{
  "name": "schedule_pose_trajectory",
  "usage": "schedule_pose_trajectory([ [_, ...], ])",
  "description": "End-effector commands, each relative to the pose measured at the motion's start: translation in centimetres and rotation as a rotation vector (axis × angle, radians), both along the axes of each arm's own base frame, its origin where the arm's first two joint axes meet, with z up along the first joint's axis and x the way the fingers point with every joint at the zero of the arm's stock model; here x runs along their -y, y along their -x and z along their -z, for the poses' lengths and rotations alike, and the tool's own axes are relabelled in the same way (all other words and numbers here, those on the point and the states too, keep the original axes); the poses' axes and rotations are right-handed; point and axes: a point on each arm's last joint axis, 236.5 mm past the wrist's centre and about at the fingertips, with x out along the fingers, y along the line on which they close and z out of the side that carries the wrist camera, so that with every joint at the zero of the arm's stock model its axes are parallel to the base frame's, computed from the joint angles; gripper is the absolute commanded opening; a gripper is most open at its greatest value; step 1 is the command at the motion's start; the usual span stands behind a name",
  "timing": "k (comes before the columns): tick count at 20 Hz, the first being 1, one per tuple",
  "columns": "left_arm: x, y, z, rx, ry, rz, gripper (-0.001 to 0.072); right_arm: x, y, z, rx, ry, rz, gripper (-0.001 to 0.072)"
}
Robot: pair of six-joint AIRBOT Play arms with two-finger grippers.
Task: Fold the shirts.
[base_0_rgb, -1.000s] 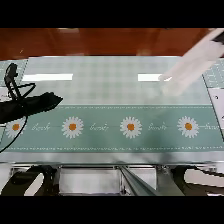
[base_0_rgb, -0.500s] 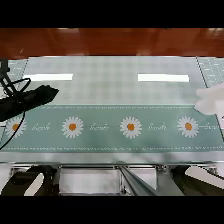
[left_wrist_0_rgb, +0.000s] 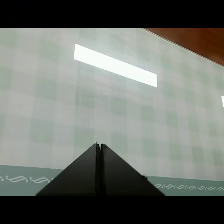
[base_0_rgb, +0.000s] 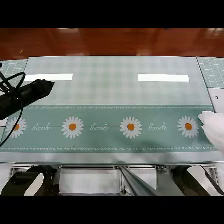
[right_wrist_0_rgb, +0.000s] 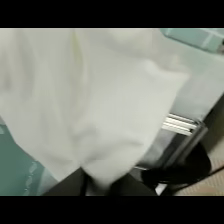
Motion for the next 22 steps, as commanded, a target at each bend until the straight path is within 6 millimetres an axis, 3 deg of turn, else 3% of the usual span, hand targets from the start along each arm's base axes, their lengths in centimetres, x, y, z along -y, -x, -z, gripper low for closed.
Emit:
schedule_pose_trajectory([
  [1,0.0,-0.1,0.4,-0.001,-0.022,0.013,0.0020,-2.3,5.5,3.1,-0.202,-0.055,0.095,0.0376],
  [4,-0.5,-1.2,0.9,0.011,-0.052,0.007,0.0020,-2.2,3.7,3.2,-0.125,-0.056,0.092,0.0378],
  [6,-0.9,-2.2,0.2,0.023,-0.052,-0.007,0.0020,-0.5,1.2,2.1,-0.015,0.012,0.089,0.0366],
  [7,-1.1,-2.9,-0.7,0.036,-0.053,-0.013,0.0020,0.8,-1.5,1.0,0.106,0.064,0.085,0.0309],
  [8,-1.5,-3.7,-2.0,0.056,-0.052,-0.022,0.0020,2.2,-5.5,-1.0,0.278,0.125,0.075,0.0143],
  [9,-1.6,-4.5,-3.7,0.082,-0.053,-0.024,0.0020,3.2,-10.7,-4.0,0.496,0.187,0.014,0.0020],
  [10,-1.6,-5.3,-5.5,0.107,-0.053,-0.019,0.0020,3.5,-16.0,-7.8,0.709,0.256,-0.069,0.0020],
  [11,-1.4,-6.0,-7.5,0.140,-0.074,0.006,0.0020,2.3,-20.6,-11.7,0.884,0.302,-0.176,0.0019],
  [12,-1.1,-6.7,-9.2,0.166,-0.100,0.034,0.0020,-0.4,-24.7,-14.8,0.997,0.338,-0.325,0.0019],
  [14,0.2,-8.1,-11.5,0.171,-0.075,0.078,0.0020,-8.1,-30.3,-17.1,1.069,0.350,-0.611,0.0019],
  [16,3.5,-8.4,-10.8,0.107,-0.105,0.212,0.0019,-17.2,-33.9,-15.2,1.042,0.310,-0.903,0.0019],
  [17,4.8,-8.2,-9.1,0.061,-0.161,0.271,0.0018,-21.6,-34.8,-12.7,0.979,0.279,-1.033,0.0019],
  [18,5.1,-7.9,-6.5,0.005,-0.264,0.297,0.0018,-24.7,-35.3,-10.1,0.901,0.272,-1.142,0.0019],
  [19,4.4,-7.3,-3.5,-0.089,-0.359,0.257,0.0018,-26.7,-35.6,-7.3,0.800,0.292,-1.224,0.0019],
  [22,2.5,-4.2,4.0,-0.274,-0.527,0.190,0.0020,-28.2,-35.8,0.1,0.534,0.324,-1.331,0.0019],
])
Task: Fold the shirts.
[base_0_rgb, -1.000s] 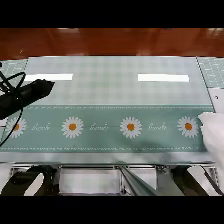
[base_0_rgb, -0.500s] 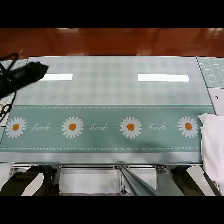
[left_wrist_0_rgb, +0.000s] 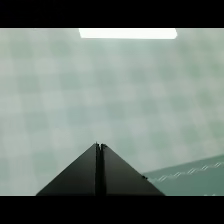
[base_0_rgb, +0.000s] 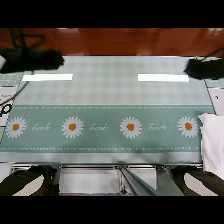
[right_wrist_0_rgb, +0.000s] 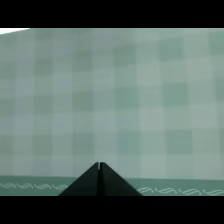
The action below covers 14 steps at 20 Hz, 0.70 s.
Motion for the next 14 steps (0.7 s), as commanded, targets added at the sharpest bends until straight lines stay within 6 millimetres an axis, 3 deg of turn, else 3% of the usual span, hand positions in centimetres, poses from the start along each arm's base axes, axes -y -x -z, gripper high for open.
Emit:
schedule_pose_trajectory([
  [1,-2.3,2.1,7.9,-0.130,-0.227,-0.059,0.0020,-3.8,-0.7,7.1,-0.140,0.218,-0.099,0.0020],
  [2,-2.6,2.0,9.8,-0.135,-0.229,-0.065,0.0020,-3.5,-0.9,9.0,-0.185,0.217,-0.086,0.0020],
  [4,-3.9,1.6,11.3,-0.164,-0.233,-0.095,0.0020,-3.0,-1.0,10.7,-0.231,0.195,-0.039,0.0020],
  [7,-5.1,0.9,10.9,-0.154,-0.222,-0.131,0.0020,-1.7,-1.4,10.6,-0.219,0.229,-0.026,0.0020],
  [14,-5.5,2.2,11.8,-0.221,-0.239,-0.130,0.0020,-1.6,-1.1,10.6,-0.231,0.230,-0.025,0.0020],
])
